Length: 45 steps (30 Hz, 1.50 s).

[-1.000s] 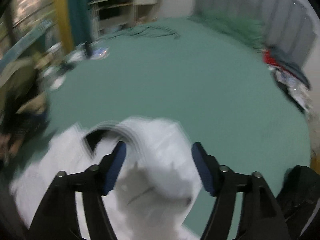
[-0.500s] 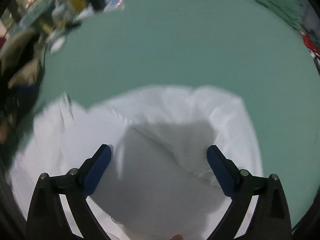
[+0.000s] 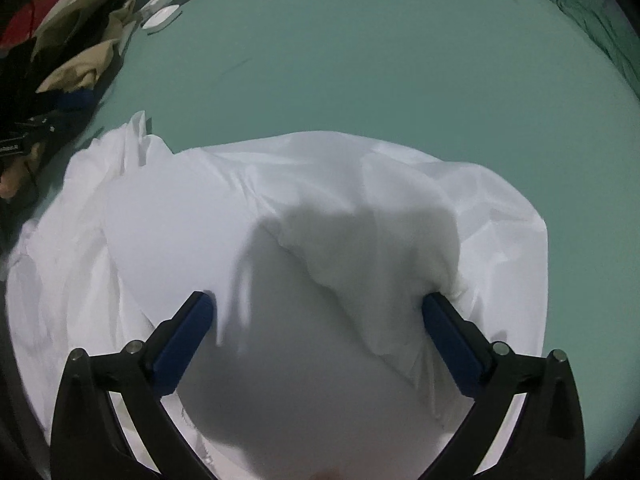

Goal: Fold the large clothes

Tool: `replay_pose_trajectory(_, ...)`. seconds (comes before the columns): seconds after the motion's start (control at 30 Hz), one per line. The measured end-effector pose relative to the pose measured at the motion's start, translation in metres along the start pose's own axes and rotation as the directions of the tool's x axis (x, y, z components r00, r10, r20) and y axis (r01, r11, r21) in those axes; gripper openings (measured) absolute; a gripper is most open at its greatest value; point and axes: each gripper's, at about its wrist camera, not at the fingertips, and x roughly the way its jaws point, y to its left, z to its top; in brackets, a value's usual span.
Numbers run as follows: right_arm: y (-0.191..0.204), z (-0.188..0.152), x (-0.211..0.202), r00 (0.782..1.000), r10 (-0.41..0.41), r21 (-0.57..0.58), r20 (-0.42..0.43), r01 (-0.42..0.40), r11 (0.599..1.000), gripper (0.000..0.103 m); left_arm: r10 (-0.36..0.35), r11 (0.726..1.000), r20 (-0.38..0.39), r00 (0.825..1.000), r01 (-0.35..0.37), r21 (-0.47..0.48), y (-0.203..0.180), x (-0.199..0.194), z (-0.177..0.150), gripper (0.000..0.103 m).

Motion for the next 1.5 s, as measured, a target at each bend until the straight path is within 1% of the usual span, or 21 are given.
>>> replay_pose_trajectory(0.07,0.004,0.006,0.000,1.000,0.004,-0.012,-0.028,-0.004,1.000,0.099,0.000,1.000,-0.007,1.000,0.000,0.005,-0.002,0.002,-0.001,0.061)
replay_pose_trajectory(0.1,0.007,0.008,-0.002,0.999,0.009,-0.024,-0.031,-0.010,1.000,0.085,0.000,1.000,-0.009,1.000,0.000,0.007,-0.004,0.002,-0.002,0.061)
replay_pose_trajectory(0.13,0.010,0.007,-0.007,1.000,0.014,-0.039,-0.024,-0.015,0.999,0.063,-0.001,1.000,-0.011,1.000,0.002,0.010,-0.005,0.002,-0.003,0.061)
replay_pose_trajectory(0.2,0.015,0.004,-0.015,0.999,0.031,-0.036,-0.031,-0.033,0.999,0.037,-0.006,1.000,-0.012,1.000,0.007,0.015,-0.006,0.001,-0.003,0.061)
replay_pose_trajectory(0.3,0.034,0.001,-0.022,0.999,-0.039,-0.097,-0.038,0.035,0.995,0.024,-0.017,1.000,-0.009,1.000,0.017,0.016,-0.009,-0.003,-0.003,0.061)
replay_pose_trajectory(0.37,0.049,0.000,-0.033,0.990,-0.144,-0.128,0.006,0.144,0.981,0.022,-0.026,1.000,-0.004,1.000,0.027,0.015,-0.011,-0.007,-0.003,0.061)
replay_pose_trajectory(0.4,0.055,0.000,-0.040,0.971,-0.234,-0.125,0.045,0.238,0.963,0.021,-0.031,0.999,-0.002,1.000,0.031,0.016,-0.011,-0.008,-0.003,0.061)
replay_pose_trajectory(0.47,0.064,0.002,-0.052,0.910,-0.399,-0.103,0.108,0.410,0.906,0.021,-0.036,0.999,0.005,0.999,0.036,0.018,-0.012,-0.011,-0.002,0.061)
replay_pose_trajectory(0.5,0.071,-0.001,-0.056,0.857,-0.498,-0.089,0.131,0.511,0.855,0.021,-0.040,0.999,0.007,0.999,0.040,0.021,-0.013,-0.013,-0.002,0.061)
replay_pose_trajectory(0.57,0.092,-0.009,-0.052,0.717,-0.680,-0.098,0.153,0.696,0.712,0.021,-0.045,0.999,0.010,0.999,0.045,0.018,-0.014,-0.015,-0.001,0.061)
replay_pose_trajectory(0.6,0.106,-0.017,-0.046,0.635,-0.754,-0.115,0.169,0.773,0.624,0.021,-0.049,0.999,0.010,0.999,0.049,0.015,-0.015,-0.016,-0.001,0.061)
replay_pose_trajectory(0.63,0.119,-0.023,-0.039,0.578,-0.796,-0.121,0.179,0.816,0.565,0.021,-0.053,0.999,0.011,0.999,0.053,0.013,-0.016,-0.018,-0.001,0.061)
replay_pose_trajectory(0.77,0.172,-0.053,-0.013,0.455,-0.865,-0.150,0.213,0.890,0.431,0.022,-0.069,0.997,0.027,0.997,0.069,0.021,-0.018,-0.029,-0.002,0.061)
replay_pose_trajectory(0.8,0.178,-0.058,-0.011,0.455,-0.863,-0.154,0.220,0.890,0.430,0.022,-0.074,0.997,0.031,0.997,0.073,0.021,-0.019,-0.031,-0.002,0.061)
replay_pose_trajectory(0.87,0.202,-0.068,-0.008,0.482,-0.847,-0.150,0.223,0.876,0.459,0.022,-0.081,0.996,0.038,0.996,0.080,0.025,-0.019,-0.038,-0.003,0.061)
replay_pose_trajectory(0.97,0.226,-0.085,-0.013,0.548,-0.812,-0.107,0.199,0.836,0.538,0.022,-0.090,0.996,0.040,0.995,0.089,0.026,-0.021,-0.043,-0.005,0.061)
replay_pose_trajectory(1.07,0.244,-0.088,-0.010,0.587,-0.793,-0.087,0.164,0.809,0.581,0.022,-0.103,0.994,0.041,0.994,0.102,0.034,-0.025,-0.049,-0.008,0.061)
replay_pose_trajectory(1.27,0.255,-0.095,-0.023,0.678,-0.727,0.132,0.113,0.715,0.687,0.031,-0.144,0.986,0.032,0.989,0.140,0.087,-0.046,-0.058,-0.014,0.061)
replay_pose_trajectory(1.33,0.262,-0.099,-0.025,0.707,-0.699,0.206,0.107,0.672,0.712,0.048,-0.161,0.982,0.028,0.987,0.157,0.106,-0.053,-0.060,-0.016,0.061)
replay_pose_trajectory(1.4,0.262,-0.106,-0.040,0.752,-0.643,0.305,0.143,0.585,0.752,0.067,-0.188,0.975,0.020,0.982,0.185,0.119,-0.062,-0.061,-0.019,0.061)
replay_pose_trajectory(1.5,0.283,-0.127,-0.061,0.770,-0.607,0.434,0.198,0.486,0.758,0.070,-0.232,0.964,-0.011,0.973,0.231,0.131,-0.076,-0.058,-0.024,0.061)
